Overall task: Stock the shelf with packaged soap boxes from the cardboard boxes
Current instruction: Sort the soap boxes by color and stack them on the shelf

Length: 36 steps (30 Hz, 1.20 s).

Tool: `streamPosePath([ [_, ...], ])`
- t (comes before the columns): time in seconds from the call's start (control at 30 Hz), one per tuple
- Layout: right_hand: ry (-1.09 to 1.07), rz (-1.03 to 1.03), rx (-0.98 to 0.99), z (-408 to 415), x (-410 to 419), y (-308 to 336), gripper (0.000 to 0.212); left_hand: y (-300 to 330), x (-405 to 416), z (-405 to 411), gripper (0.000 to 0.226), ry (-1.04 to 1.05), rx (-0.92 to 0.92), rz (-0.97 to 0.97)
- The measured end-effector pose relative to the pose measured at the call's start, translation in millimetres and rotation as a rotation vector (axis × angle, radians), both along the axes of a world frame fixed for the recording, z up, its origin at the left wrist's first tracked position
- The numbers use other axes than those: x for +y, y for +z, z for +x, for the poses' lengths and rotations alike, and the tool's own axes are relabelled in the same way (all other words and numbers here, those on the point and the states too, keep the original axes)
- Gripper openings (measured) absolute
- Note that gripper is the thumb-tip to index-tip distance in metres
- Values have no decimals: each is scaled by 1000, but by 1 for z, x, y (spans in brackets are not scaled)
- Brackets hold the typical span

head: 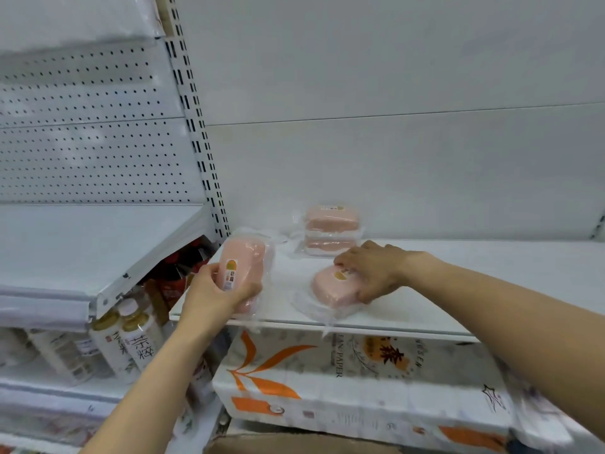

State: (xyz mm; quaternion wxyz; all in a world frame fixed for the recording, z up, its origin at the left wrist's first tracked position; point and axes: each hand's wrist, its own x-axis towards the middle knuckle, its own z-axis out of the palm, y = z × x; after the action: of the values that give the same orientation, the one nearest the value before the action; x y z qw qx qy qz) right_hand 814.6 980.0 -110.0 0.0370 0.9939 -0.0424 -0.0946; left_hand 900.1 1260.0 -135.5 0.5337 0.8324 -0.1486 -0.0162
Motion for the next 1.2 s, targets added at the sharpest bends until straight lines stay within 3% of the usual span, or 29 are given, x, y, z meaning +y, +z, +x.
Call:
streamPosePath([
  [0.2,-146,98,-290,23,-2,-25,77,3,-1,7,78,10,52,-49],
  [0.4,-258,44,-394,36,3,-41,78,7,-10,2,74,0,142,-79],
  [0.47,-230,58,-535,32,6,-38,71,8,-14,2,82,8,191,-118],
  [0.53,-104,302,-703,23,15,-28,57,12,-20,2,88,16,320,-271],
  [0.63,25,796,-690,6,39,-12,55,23,-38,-2,51,11,585,-608],
  [0.7,95,883,-670,-1,56,-8,68,31,-53,-7,38,-10,687,-744],
  [0.8,90,868,-658,3,75,-7,88,37,-73,-15,39,-106,731,-787],
  [0.93,-137,1074,-794,12,78,3,73,40,-90,-22,50,-216,663,-669],
  [1.03,-246,1215,-847,17,56,18,62,34,-86,-15,64,-101,469,-466],
  [1.1,-406,1346,-756,22,33,28,53,25,-78,-6,67,0,325,-379],
  [1.2,-545,1489,-439,25,7,31,33,8,-72,2,59,-10,129,-247],
])
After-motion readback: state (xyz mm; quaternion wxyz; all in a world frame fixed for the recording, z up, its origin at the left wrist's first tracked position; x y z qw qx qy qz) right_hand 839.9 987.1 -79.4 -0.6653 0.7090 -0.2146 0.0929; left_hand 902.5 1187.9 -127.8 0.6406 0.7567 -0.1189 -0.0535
